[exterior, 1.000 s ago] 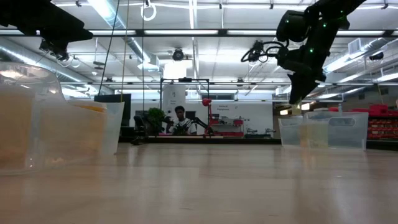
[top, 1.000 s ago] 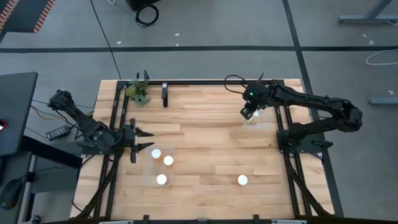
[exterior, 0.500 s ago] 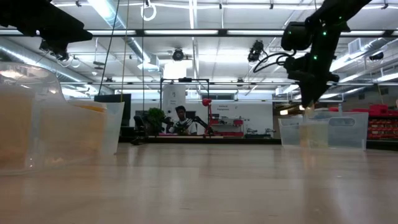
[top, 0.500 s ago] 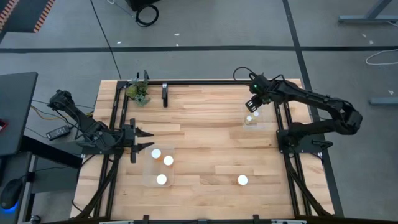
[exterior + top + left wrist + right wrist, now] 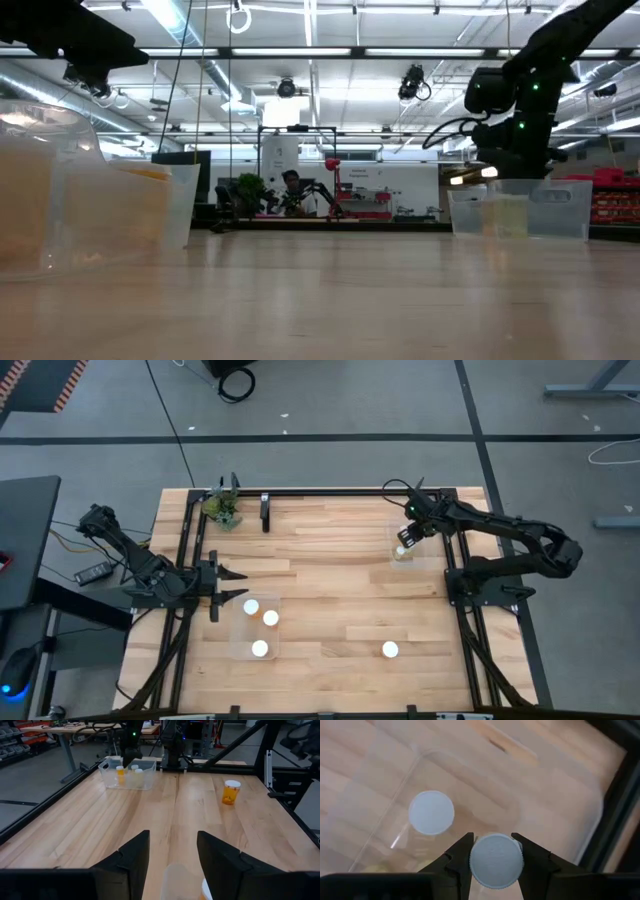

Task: Pick and place medicine bottles into bin by pill shape (circle, oval)
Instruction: Put the yellow pill bottle into the top transparent bin

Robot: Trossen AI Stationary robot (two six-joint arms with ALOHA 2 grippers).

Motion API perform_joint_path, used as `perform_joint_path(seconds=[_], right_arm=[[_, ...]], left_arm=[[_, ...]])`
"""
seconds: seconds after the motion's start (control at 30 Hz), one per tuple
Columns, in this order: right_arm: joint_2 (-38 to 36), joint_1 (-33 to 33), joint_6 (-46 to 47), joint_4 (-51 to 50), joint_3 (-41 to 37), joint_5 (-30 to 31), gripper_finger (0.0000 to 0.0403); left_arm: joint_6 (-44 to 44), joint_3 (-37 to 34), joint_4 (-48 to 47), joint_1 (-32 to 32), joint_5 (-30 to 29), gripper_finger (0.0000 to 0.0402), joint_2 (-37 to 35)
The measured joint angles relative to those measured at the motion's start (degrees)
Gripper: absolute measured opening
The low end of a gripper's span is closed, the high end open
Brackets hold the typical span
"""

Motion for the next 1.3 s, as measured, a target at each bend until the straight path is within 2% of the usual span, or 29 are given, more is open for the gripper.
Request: perform_joint_path(seconds=[0.3, 0.8, 1.3], right_arm=[[0.0, -1.2, 1.7, 1.9, -1.6, -3.1, 0.0133], [0.0, -1.1, 2.0, 1.8, -1.6, -3.2, 0.0135], [0.0, -1.1, 1.2, 2.4, -1.2, -3.2, 0.0191]], left_arm=[[0.1, 0.0, 0.0, 0.0, 0.0, 0.0174, 0.0], [0.3, 0.0, 0.0, 0.0, 0.0, 0.0173, 0.0], [0.3, 0.0, 0.0, 0.0, 0.0, 0.0172, 0.0]])
